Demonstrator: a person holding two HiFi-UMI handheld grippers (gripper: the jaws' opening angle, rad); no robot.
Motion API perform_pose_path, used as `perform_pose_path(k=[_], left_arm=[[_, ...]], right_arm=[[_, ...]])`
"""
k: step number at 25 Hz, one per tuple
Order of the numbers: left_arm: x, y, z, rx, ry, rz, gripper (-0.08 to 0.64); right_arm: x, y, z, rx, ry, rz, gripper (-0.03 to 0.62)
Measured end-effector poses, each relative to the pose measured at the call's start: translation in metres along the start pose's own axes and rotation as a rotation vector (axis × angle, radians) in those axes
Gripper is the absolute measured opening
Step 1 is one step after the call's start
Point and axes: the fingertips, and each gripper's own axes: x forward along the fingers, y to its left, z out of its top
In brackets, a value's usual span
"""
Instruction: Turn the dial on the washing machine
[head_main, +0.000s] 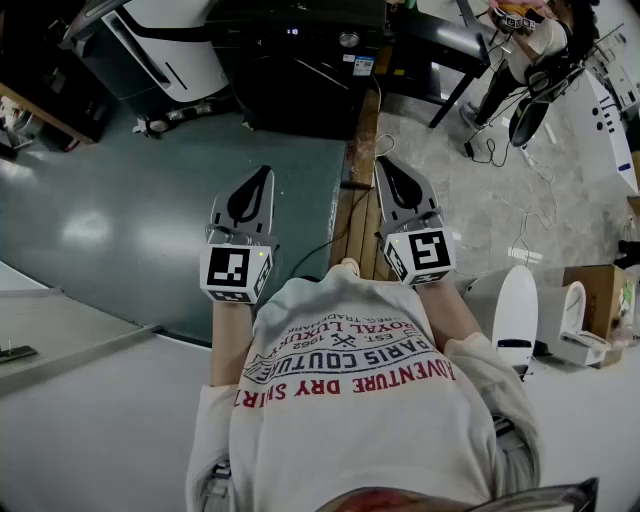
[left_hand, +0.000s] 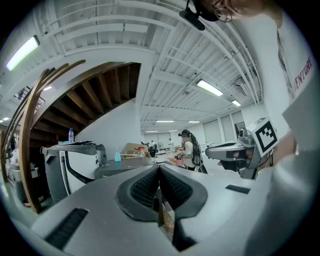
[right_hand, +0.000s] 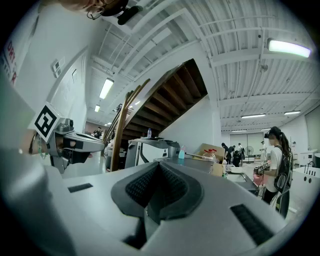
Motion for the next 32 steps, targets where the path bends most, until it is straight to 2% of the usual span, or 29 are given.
perform_pose_path(k=[15, 20, 21, 23, 32], left_arm=[[0.015, -0.013, -0.004, 0.007, 0.027, -0.010, 0.017], [0.037, -0.020, -0.007, 0.001, 0.041, -0.011, 0.017], [0.043, -0.021, -0.008, 0.002, 0.043, -0.011, 0.017], [0.057, -0.023, -0.009, 0.003, 0.045, -0.013, 0.017], [0.123, -0.035, -0.015, -0.009, 0.048, 0.004, 0.017]], right_arm=[[-0.002, -0.015, -0.016, 0.043, 0.020, 0.010, 0.029], [0.003, -0.035, -0.018, 0.044, -0.006, 0.007, 0.033], [0.006, -0.042, -0.018, 0.042, -0.012, 0.003, 0.071], [0.013, -0.057, -0.020, 0.047, -0.018, -0.001, 0.249], [0.046, -0.126, -0.043, 0.054, 0.016, -0.006, 0.270]])
